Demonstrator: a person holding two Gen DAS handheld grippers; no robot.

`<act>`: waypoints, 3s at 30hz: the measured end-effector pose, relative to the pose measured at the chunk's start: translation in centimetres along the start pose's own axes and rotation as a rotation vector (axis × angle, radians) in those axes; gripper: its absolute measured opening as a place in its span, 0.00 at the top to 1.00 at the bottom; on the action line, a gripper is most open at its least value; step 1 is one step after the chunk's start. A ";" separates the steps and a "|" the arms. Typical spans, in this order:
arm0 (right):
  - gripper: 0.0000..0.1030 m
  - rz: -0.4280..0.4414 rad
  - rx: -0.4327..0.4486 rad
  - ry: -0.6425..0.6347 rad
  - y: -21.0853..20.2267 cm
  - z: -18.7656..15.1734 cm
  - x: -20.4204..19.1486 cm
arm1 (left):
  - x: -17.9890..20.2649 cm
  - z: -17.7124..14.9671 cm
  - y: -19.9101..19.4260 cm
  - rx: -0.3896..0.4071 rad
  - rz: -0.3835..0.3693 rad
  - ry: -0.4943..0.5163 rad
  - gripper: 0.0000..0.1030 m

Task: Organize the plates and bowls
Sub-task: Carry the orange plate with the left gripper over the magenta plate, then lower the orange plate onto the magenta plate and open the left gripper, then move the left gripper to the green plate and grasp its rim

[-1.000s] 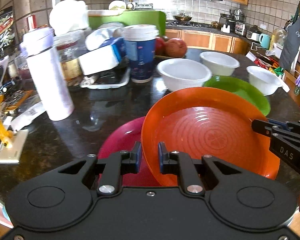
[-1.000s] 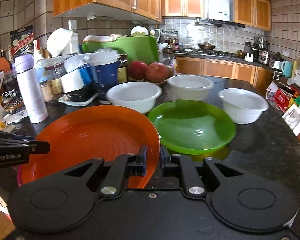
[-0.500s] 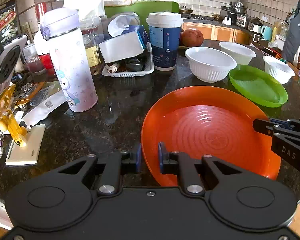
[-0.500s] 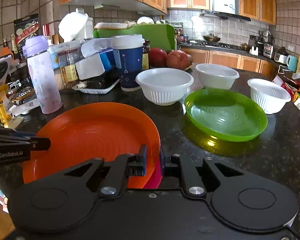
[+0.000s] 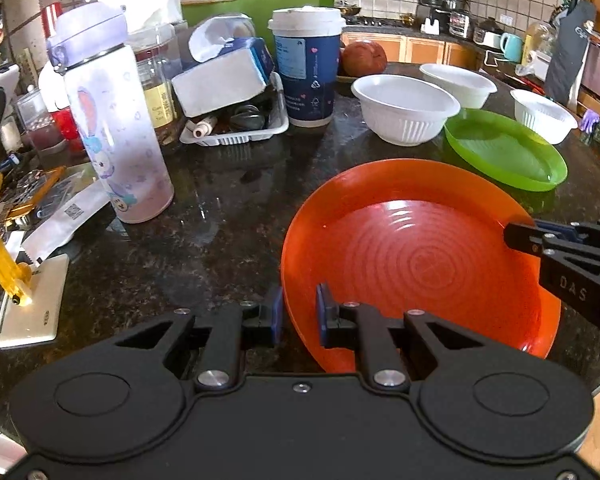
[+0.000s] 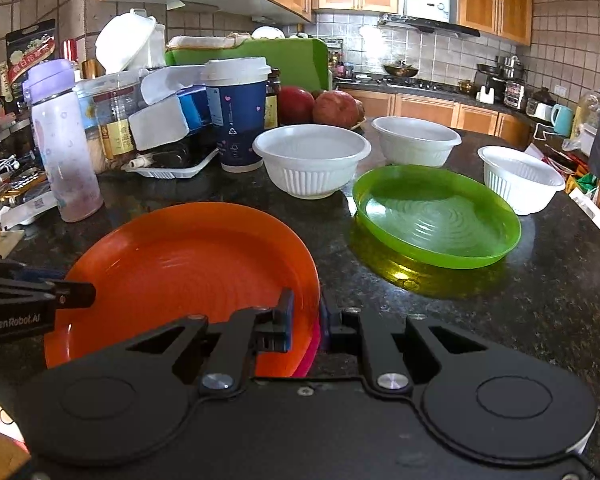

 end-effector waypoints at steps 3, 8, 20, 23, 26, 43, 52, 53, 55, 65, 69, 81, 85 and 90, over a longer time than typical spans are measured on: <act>0.79 -0.003 0.003 -0.003 0.0 -0.1 -0.3 | 0.1 -0.1 0.1 0.004 0.003 0.014 0.78; 0.77 -0.020 0.023 -0.008 0.0 0.0 -0.5 | 0.3 -0.2 -0.2 0.036 0.010 0.031 0.68; 0.71 -0.025 0.022 -0.005 0.2 0.1 -0.6 | 0.3 -0.1 -0.5 0.052 0.003 0.034 0.67; 0.71 -0.023 0.026 -0.006 0.3 0.1 -0.6 | 0.3 -0.1 -0.6 0.057 0.003 0.034 0.67; 0.71 -0.024 0.027 -0.005 0.3 0.2 -0.6 | 0.3 0.0 -0.8 0.065 0.004 0.032 0.67; 0.69 -0.028 0.043 0.020 0.2 0.4 0.0 | 0.0 0.6 -1.2 0.080 0.012 0.011 0.67; 0.69 -0.049 0.068 0.043 -0.4 0.9 1.6 | 0.5 1.4 -1.5 0.100 -0.004 0.008 0.67; 0.69 -0.053 0.070 0.046 -0.5 0.9 1.8 | 0.6 1.5 -1.5 0.102 -0.005 0.006 0.67; 0.69 -0.065 0.078 0.054 -0.7 1.1 2.5 | 0.8 1.8 -1.5 0.108 -0.008 0.001 0.67; 0.67 -0.110 0.106 0.091 -1.5 1.1 7.6 | 4.1 2.8 -2.1 0.156 0.000 -0.003 0.67; 0.67 -0.122 0.107 0.102 -1.2 1.1 10.0 | 6.1 3.4 -1.8 0.160 0.000 -0.001 0.67; 0.66 -0.135 0.099 0.087 -0.2 1.3 18.1 | 13.1 5.4 0.7 0.156 0.003 -0.017 0.67; 0.66 -0.123 0.089 0.096 0.9 1.4 20.3 | 14.9 6.0 1.8 0.146 0.009 -0.020 0.67; 0.66 -0.099 0.076 0.104 2.4 1.6 22.1 | 16.8 6.6 3.2 0.134 0.025 -0.026 0.67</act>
Point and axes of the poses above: each gripper's, at about its wrist camera, not at the fingertips, and y roughly the way its jaws point, x to its right, z to its top, the point moved 4 cm from there along y, roughly the way its jaws point, and after that the axes turned 10 degrees about -y, right-handed, at the moved point
